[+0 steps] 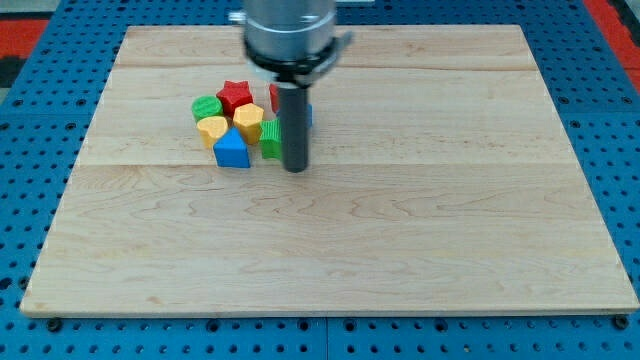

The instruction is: Place the blue cube below the red circle

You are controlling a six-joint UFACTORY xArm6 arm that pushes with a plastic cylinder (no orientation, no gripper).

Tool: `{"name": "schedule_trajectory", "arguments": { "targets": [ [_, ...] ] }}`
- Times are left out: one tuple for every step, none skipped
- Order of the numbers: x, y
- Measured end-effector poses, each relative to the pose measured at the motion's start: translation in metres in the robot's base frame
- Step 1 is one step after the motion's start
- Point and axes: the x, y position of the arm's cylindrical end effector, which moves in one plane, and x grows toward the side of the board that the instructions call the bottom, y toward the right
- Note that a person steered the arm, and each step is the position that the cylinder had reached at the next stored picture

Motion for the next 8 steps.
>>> {"name": "schedule_trajectory", "arguments": {
  "targets": [
    [-0.016,0.069],
    [-0.021,0.057],
    [-0.058,0.035],
    [-0.072,0.020],
    [-0.072,0.008],
    [-0.111,0.064],
    [-0.171,0.048],
    [-0.197,-0.078]
  ]
}}
